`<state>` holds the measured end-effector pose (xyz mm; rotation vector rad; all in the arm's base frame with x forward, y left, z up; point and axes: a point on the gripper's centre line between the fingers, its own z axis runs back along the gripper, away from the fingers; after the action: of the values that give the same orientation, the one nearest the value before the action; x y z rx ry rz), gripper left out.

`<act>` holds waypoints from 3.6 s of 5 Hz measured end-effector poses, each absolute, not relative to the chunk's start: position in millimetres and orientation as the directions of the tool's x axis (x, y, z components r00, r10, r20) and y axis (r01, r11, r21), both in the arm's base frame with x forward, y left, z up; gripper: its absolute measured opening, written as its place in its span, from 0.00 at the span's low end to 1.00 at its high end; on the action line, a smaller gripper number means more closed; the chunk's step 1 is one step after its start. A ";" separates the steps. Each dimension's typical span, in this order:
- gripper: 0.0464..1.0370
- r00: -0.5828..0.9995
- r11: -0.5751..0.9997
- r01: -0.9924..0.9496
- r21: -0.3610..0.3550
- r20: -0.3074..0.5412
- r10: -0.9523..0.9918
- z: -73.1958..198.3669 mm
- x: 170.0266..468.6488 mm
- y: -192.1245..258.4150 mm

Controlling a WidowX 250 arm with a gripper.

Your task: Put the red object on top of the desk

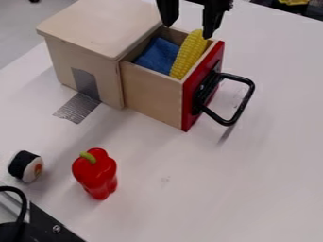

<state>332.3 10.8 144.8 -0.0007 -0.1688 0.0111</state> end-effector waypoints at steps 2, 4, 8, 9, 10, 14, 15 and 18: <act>0.96 0.992 1.000 0.013 -0.013 0.123 -0.011 125.8 288.9 7.6; 0.96 0.983 0.996 0.086 0.014 0.162 -0.087 116.4 211.5 10.9; 0.93 0.992 0.995 0.090 0.034 0.091 -0.093 69.0 162.0 47.7; 0.65 0.993 0.996 0.090 0.026 0.074 -0.091 65.2 161.8 47.4; 0.34 0.994 0.996 0.089 0.021 0.064 -0.090 63.6 161.2 47.0; 0.02 0.963 0.998 0.052 -0.019 0.266 -0.046 142.9 220.4 53.3; 0.02 0.930 0.999 0.005 -0.053 0.366 0.015 177.9 262.6 74.1; 0.02 0.920 0.984 -0.129 -0.127 0.354 0.166 190.3 330.0 137.6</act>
<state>330.0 137.6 190.3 -0.1017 -0.3726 0.1521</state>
